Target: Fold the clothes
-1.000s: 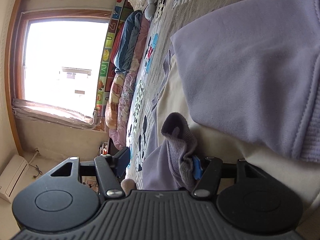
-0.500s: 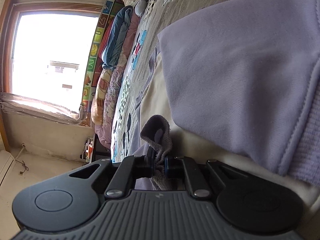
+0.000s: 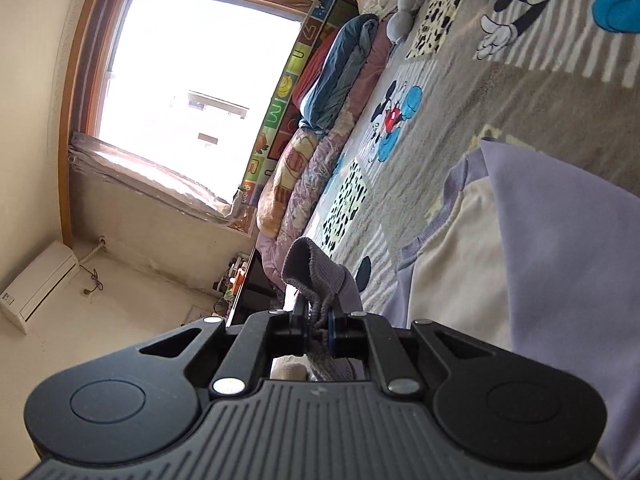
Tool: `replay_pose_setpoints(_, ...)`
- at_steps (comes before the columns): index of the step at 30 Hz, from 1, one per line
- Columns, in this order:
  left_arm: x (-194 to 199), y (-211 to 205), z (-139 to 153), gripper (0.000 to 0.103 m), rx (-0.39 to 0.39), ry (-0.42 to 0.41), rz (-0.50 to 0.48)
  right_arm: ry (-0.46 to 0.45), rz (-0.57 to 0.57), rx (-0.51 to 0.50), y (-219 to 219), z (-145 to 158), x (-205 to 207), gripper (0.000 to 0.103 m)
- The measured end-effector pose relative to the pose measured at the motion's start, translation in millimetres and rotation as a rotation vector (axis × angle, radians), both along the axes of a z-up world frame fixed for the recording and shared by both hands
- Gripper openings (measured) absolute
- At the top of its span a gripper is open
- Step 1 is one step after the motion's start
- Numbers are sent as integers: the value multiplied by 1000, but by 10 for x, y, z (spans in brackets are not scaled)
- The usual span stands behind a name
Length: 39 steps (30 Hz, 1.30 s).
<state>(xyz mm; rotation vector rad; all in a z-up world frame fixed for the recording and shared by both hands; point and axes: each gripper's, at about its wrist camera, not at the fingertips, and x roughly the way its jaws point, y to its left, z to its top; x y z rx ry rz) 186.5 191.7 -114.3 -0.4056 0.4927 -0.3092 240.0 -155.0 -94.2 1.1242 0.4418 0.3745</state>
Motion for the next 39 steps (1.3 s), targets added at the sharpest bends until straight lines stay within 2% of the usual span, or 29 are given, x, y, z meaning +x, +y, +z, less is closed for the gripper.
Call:
replay_pose_setpoints(4,5,-187,-36,27,81,3,-62,-50,25,-97,-173,311,228,11)
replay_pose_setpoints(6,21,-243,-48,27,96,6,-86,-61,21,-123,-274,435,350,11)
replay_pose_setpoints(13,55,-440,-72,27,149,-1,-183,-71,20,-185,-508,612,617,11)
replay_pose_setpoints(22,88,-691,-110,27,225,-13,-274,-46,-10,-221,-809,534,763,11)
replay_pose_setpoints(29,106,-854,-146,27,265,-19,-336,-20,-63,-204,-1121,325,692,10)
replay_pose_setpoints(34,133,-915,-165,27,276,-17,-342,7,-72,-240,-1234,197,601,9)
replay_pose_setpoints(37,136,-920,-163,27,273,-20,-339,43,-26,-272,-1203,86,564,15)
replay_pose_setpoints(39,137,-921,-167,27,274,-20,-336,92,-12,-303,-1161,-10,537,39)
